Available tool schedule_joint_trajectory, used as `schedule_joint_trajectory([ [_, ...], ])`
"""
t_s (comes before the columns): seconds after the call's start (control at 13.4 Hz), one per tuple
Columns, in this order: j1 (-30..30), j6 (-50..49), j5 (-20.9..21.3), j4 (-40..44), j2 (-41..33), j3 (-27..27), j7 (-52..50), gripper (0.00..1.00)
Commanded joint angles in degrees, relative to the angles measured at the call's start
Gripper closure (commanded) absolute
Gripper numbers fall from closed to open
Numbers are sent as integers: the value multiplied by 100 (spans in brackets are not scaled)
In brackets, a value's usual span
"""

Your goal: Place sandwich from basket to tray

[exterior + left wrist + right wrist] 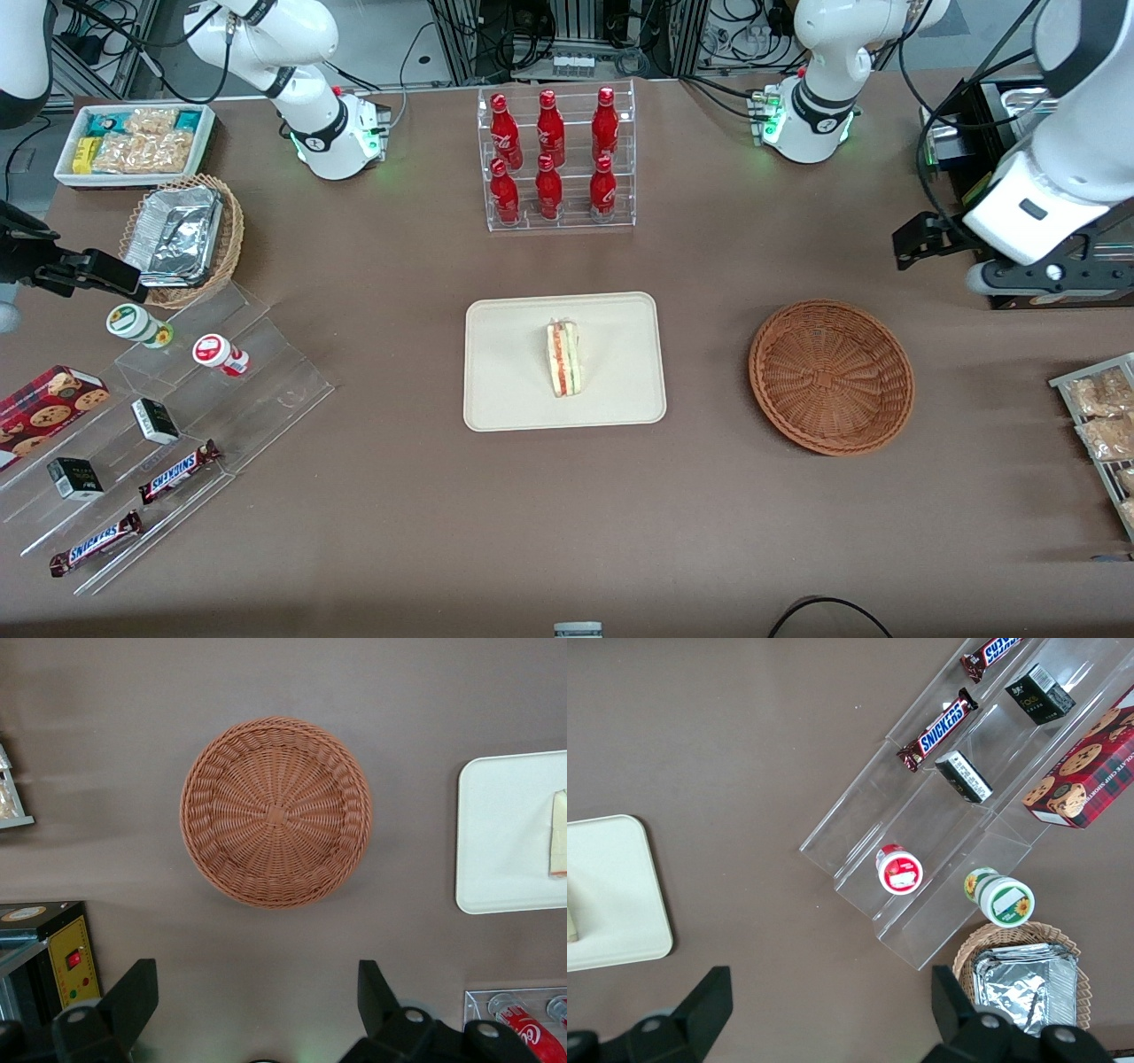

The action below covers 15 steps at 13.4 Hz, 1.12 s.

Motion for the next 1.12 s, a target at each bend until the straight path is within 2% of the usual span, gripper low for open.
schedule_joint_trajectory([
  [0.0, -159, -59, -161, -135, -203, 410, 299, 1],
  [0.22, -1124, -59, -161, -91, -221, 1508, 344, 1],
  [0.3, -1327, -59, -161, -64, -212, 1720, 344, 1],
  [1.04, -1294, -270, -91, 428, -71, 1740, 282, 1],
])
